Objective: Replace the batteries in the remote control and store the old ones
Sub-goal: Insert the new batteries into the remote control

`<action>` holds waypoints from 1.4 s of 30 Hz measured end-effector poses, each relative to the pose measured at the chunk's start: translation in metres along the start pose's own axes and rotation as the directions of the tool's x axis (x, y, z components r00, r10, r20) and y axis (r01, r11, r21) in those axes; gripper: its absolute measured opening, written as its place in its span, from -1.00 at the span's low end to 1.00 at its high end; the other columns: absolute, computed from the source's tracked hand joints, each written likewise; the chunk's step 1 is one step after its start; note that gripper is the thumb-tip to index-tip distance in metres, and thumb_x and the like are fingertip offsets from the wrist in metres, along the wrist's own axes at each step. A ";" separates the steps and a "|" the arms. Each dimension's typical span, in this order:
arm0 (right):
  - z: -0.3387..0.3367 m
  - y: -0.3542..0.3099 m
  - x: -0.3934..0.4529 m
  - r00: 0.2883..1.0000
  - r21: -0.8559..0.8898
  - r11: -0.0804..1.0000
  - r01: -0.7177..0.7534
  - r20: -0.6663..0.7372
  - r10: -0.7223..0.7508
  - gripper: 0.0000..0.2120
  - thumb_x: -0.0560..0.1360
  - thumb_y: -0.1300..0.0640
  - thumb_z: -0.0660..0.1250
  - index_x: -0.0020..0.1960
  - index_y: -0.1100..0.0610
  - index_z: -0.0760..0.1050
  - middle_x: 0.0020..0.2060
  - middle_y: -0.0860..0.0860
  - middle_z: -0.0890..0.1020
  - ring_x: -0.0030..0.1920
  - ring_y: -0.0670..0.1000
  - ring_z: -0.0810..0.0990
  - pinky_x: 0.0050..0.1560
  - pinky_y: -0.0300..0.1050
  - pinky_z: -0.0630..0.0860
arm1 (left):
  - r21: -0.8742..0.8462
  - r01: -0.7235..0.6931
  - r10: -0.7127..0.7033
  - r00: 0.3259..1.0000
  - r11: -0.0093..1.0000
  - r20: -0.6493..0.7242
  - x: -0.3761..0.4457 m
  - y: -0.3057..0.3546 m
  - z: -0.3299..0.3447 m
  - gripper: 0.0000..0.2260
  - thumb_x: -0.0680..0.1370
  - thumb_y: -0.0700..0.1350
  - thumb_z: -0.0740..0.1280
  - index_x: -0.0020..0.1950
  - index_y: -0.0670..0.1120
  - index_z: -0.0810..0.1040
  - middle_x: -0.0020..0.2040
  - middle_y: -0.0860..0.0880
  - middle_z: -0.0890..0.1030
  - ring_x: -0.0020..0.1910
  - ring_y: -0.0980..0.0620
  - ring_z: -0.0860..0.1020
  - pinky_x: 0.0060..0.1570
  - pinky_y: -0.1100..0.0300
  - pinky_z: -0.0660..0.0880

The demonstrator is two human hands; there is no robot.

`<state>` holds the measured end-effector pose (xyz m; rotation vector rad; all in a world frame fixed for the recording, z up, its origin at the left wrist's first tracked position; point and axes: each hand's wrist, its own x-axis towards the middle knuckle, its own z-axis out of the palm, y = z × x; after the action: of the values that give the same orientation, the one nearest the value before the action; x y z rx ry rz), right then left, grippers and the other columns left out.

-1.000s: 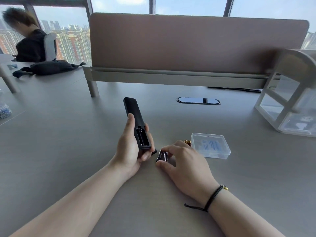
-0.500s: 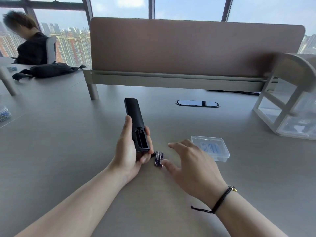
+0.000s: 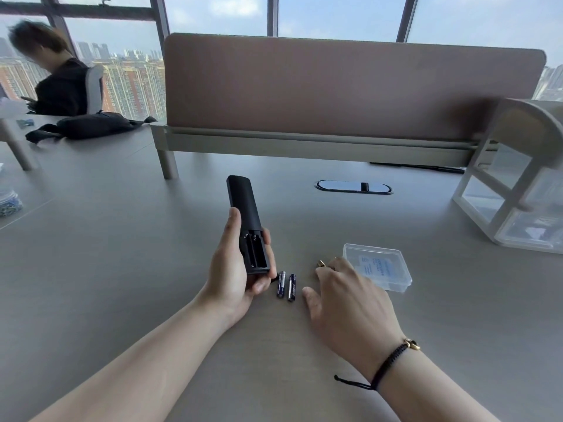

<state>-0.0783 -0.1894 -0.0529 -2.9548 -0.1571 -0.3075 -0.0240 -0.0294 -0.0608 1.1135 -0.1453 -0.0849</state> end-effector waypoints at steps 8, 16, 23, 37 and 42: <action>-0.003 0.000 0.001 1.000 0.042 0.999 -0.006 -0.009 0.006 -0.84 0.52 0.13 0.19 -0.09 0.08 0.56 -0.06 0.01 0.56 -0.17 0.15 0.61 -0.26 -0.02 0.57 | 0.008 0.006 -0.006 1.000 1.000 0.011 -0.001 0.001 0.000 -0.42 0.56 0.36 0.02 -0.17 -0.14 0.45 -0.47 -0.23 0.43 -0.69 -0.01 0.17 -0.55 0.13 0.03; -0.003 -0.002 -0.001 0.999 0.117 0.992 0.037 -0.031 -0.033 -0.80 0.46 0.16 0.18 0.03 0.10 0.50 -0.03 0.07 0.59 -0.14 0.17 0.63 -0.23 -0.01 0.57 | 0.007 0.007 -0.007 0.996 1.000 0.094 -0.003 0.001 0.002 -0.42 0.55 0.36 0.04 -0.17 -0.13 0.48 -0.48 -0.22 0.42 -0.69 -0.01 0.20 -0.59 0.15 0.03; -0.004 -0.003 0.001 0.978 0.287 0.956 0.057 -0.207 0.003 -0.89 0.48 0.14 0.27 -0.02 0.06 0.54 -0.15 0.01 0.60 -0.19 0.09 0.58 -0.23 -0.02 0.55 | 0.031 0.037 -0.041 0.986 0.999 0.161 -0.005 0.002 0.002 -0.40 0.55 0.38 0.03 -0.19 -0.13 0.48 -0.47 -0.20 0.41 -0.66 -0.02 0.24 -0.59 0.20 0.04; -0.020 -0.020 -0.005 0.950 0.931 0.290 0.223 -0.274 0.148 -0.75 0.45 0.39 0.44 -0.20 0.05 0.60 -0.36 0.00 0.72 -0.37 -0.06 0.68 -0.32 -0.27 0.59 | 0.192 0.089 -0.132 0.966 0.977 0.221 -0.016 0.002 0.015 -0.35 0.50 0.42 0.03 -0.23 -0.16 0.50 -0.50 -0.15 0.46 -0.51 -0.06 0.33 -0.49 0.13 0.01; -0.014 -0.023 -0.006 0.943 0.891 0.377 0.254 -0.315 0.109 -0.80 0.45 0.32 0.48 -0.17 0.03 0.60 -0.35 -0.01 0.73 -0.35 0.02 0.71 -0.25 -0.10 0.64 | 0.218 0.077 -0.128 0.965 0.973 0.231 -0.016 -0.001 0.015 -0.33 0.54 0.40 -0.01 -0.21 -0.20 0.47 -0.52 -0.08 0.42 -0.54 -0.02 0.28 -0.55 0.22 0.11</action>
<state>-0.0892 -0.1702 -0.0370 -1.6998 -0.2999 -0.5044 -0.0425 -0.0411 -0.0567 1.3172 -0.3218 -0.3065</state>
